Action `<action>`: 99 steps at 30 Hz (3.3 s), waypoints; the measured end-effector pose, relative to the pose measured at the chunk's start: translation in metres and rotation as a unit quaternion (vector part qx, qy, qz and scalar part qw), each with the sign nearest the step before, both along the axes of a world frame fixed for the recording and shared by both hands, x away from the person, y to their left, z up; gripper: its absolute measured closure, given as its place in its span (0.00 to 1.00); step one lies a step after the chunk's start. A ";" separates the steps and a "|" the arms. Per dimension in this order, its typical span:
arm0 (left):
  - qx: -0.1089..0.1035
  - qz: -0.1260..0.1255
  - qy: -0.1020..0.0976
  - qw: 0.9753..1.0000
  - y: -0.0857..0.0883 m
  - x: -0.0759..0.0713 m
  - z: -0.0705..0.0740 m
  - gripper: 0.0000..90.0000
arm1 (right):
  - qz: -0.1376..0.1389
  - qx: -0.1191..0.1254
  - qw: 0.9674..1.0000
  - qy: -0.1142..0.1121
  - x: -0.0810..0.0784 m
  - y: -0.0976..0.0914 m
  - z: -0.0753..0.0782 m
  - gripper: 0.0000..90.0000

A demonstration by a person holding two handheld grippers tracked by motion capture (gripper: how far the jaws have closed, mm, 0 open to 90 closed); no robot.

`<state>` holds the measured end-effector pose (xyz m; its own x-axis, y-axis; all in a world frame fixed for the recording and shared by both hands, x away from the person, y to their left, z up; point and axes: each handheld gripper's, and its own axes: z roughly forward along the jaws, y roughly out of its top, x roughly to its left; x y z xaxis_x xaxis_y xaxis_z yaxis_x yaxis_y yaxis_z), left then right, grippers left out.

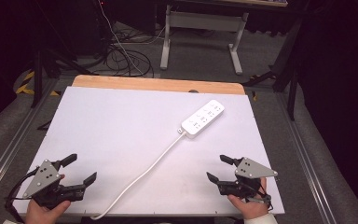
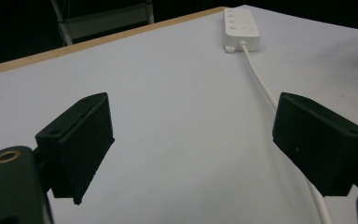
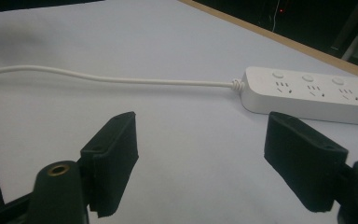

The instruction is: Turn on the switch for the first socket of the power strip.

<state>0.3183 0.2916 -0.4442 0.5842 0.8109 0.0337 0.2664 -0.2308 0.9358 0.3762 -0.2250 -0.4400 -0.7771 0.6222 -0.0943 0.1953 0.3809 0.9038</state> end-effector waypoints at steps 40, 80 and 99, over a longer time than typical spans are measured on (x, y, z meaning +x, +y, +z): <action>0.005 0.005 -0.006 1.000 -0.001 -0.002 0.002 0.14 | 0.007 -0.011 1.000 0.000 0.001 0.005 0.017 0.40; 0.014 0.004 -0.002 1.000 -0.001 0.000 0.001 0.14 | -0.012 -0.029 0.999 0.019 0.059 0.029 0.082 0.53; 0.012 0.004 -0.001 1.000 -0.003 0.000 0.000 0.14 | -0.017 -0.061 0.997 0.041 0.089 0.049 0.081 1.00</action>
